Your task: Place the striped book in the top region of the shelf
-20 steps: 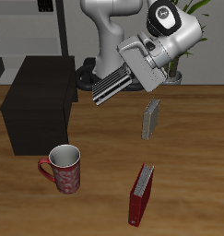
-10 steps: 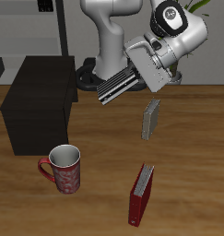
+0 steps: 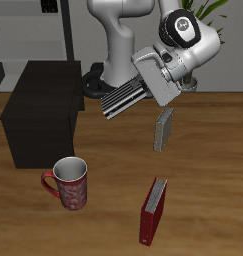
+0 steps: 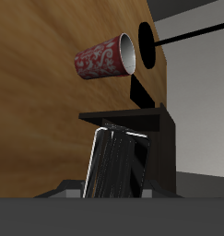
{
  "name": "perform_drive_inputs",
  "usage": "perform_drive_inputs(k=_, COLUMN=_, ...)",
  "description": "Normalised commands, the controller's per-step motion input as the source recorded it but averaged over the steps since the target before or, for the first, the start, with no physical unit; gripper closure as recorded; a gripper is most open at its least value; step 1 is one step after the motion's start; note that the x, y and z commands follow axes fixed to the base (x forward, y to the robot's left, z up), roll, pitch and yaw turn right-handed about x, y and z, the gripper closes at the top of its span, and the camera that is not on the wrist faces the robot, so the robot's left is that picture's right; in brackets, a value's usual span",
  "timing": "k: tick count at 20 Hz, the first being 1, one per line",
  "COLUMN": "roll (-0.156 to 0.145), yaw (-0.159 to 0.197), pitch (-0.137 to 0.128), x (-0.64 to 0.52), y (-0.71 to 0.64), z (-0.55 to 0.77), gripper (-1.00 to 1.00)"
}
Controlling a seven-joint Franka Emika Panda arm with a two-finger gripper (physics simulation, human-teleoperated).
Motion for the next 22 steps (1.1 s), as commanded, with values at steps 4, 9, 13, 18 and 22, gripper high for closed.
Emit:
perform_drive_inputs(k=4, roll=-0.011, yaw=0.005, pitch=0.006, x=0.06, y=-0.09, z=-0.15, gripper=1.0)
perform_drive_inputs(k=9, roll=-0.018, yaw=0.011, pitch=0.012, x=0.01, y=-0.1, z=-0.1, gripper=1.0)
perform_drive_inputs(k=13, roll=-0.043, yaw=-0.007, pitch=0.01, x=0.0, y=-0.28, z=-0.06, gripper=1.0)
perform_drive_inputs(k=18, roll=-0.048, yaw=-0.018, pitch=0.031, x=0.05, y=-0.25, z=-0.06, gripper=1.0)
perform_drive_inputs(k=22, roll=-0.022, yaw=-0.003, pitch=0.018, x=0.06, y=-0.19, z=-0.11, gripper=1.0)
